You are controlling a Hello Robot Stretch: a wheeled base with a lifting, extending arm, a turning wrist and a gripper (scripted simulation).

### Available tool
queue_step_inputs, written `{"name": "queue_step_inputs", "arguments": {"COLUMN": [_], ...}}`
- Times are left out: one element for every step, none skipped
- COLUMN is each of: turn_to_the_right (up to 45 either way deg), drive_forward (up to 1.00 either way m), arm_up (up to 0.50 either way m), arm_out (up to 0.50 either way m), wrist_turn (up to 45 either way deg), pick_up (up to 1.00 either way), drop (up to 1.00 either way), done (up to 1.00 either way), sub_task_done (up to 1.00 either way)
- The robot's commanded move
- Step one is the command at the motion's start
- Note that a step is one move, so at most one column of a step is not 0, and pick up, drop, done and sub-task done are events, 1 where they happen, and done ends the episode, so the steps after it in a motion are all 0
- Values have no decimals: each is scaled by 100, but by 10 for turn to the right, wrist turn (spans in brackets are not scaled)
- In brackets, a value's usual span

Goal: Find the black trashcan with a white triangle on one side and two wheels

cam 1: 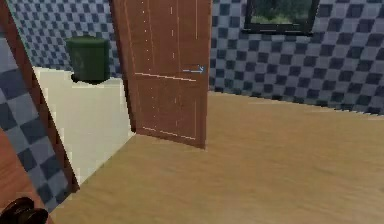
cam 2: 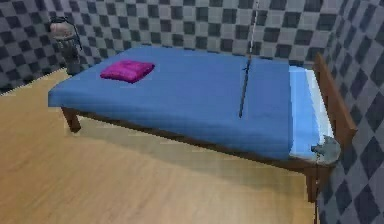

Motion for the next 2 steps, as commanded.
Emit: {"name": "queue_step_inputs", "arguments": {"turn_to_the_right": [0, -300], "drive_forward": [70, 0], "arm_up": [0, 0], "arm_out": [0, 0], "wrist_turn": [0, 0], "pick_up": [0, 0], "drop": [0, 0], "done": [0, 0], "sub_task_done": [0, 0]}}
